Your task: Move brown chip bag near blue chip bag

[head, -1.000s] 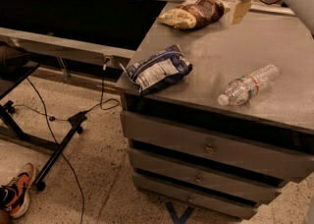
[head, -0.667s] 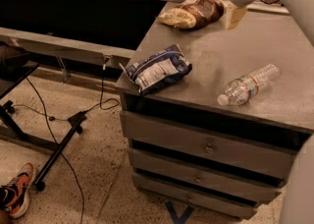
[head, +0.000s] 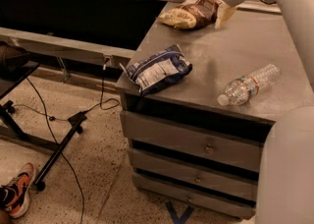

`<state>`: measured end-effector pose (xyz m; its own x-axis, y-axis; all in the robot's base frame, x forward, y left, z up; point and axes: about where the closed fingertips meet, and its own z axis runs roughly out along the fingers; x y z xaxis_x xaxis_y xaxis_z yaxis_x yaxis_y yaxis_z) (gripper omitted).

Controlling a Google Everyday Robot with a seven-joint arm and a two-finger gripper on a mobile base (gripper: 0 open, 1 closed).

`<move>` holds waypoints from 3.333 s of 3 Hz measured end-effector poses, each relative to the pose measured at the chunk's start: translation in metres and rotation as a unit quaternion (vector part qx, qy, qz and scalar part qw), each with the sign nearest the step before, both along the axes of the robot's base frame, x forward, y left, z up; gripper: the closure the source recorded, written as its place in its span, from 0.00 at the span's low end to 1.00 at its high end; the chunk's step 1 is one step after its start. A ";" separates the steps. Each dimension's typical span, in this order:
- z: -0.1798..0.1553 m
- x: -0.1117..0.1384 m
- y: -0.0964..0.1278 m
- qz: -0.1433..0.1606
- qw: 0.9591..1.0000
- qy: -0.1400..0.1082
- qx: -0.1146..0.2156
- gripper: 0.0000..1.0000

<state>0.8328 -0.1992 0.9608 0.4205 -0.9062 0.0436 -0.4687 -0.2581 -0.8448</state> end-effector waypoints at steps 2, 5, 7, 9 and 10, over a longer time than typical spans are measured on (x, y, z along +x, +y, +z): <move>-0.022 0.027 0.022 0.025 0.999 -0.029 -0.024 0.00; -0.059 0.037 0.057 0.041 0.999 -0.008 -0.013 0.00; -0.065 0.037 0.067 0.044 0.999 -0.004 0.006 0.00; -0.071 0.039 0.073 0.047 0.999 0.000 0.007 0.44; -0.074 0.039 0.075 0.049 0.999 0.002 0.007 0.67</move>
Offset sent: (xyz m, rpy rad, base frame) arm 0.0361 0.0285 -0.0322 -0.0950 -0.0907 0.0465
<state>0.8721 -0.1240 0.8865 0.5077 -0.8610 0.0294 -0.4455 -0.2916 -0.8465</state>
